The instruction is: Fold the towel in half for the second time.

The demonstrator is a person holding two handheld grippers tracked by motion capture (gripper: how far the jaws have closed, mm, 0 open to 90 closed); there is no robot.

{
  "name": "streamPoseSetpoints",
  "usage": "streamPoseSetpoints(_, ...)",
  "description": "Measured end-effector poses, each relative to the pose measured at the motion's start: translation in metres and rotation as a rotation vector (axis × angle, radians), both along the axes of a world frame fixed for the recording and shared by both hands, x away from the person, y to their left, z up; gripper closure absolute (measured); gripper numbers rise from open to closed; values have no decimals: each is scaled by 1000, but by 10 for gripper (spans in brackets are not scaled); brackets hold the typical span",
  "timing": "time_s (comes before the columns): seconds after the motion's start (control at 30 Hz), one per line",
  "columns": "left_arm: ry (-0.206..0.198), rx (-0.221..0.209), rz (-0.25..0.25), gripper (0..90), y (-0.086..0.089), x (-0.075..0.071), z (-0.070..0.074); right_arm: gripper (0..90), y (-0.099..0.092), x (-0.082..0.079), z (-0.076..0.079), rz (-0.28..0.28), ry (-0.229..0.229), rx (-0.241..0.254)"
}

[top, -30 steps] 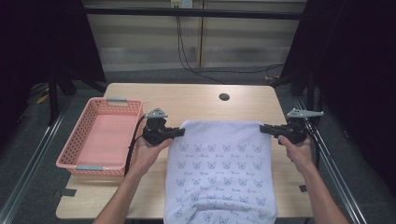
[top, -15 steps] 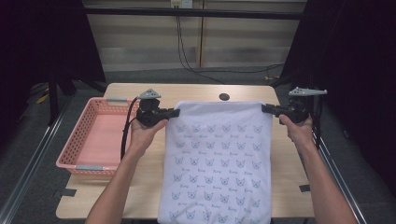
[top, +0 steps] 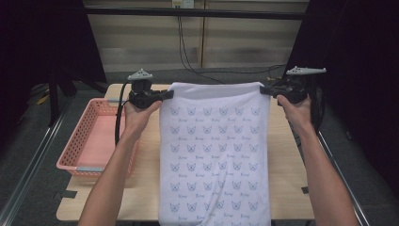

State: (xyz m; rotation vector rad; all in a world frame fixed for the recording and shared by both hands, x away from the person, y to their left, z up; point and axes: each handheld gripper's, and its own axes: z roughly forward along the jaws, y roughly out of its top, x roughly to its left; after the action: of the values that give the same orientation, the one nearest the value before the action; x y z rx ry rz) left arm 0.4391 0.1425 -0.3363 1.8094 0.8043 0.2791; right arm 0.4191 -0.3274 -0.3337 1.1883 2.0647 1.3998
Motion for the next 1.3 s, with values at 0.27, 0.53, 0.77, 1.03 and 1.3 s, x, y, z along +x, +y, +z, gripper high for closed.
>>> streamPoseSetpoints(0.27,-89,-15,16,866,-4,11,51,869,-6,10,46,-29,-74,11)
streamPoseSetpoints(0.53,-86,27,-15,866,-5,-7,48,869,-13,-7,49,-5,-85,57)
streamPoseSetpoints(0.77,-56,36,-80,866,-9,-51,22,870,-14,-42,8,49,-26,53)
streamPoseSetpoints(1.03,-4,83,-153,865,1,-121,-26,870,-19,-108,-29,123,70,30)
streamPoseSetpoints(1.3,134,81,-182,864,15,-168,-84,870,-6,-176,-80,196,193,-17)
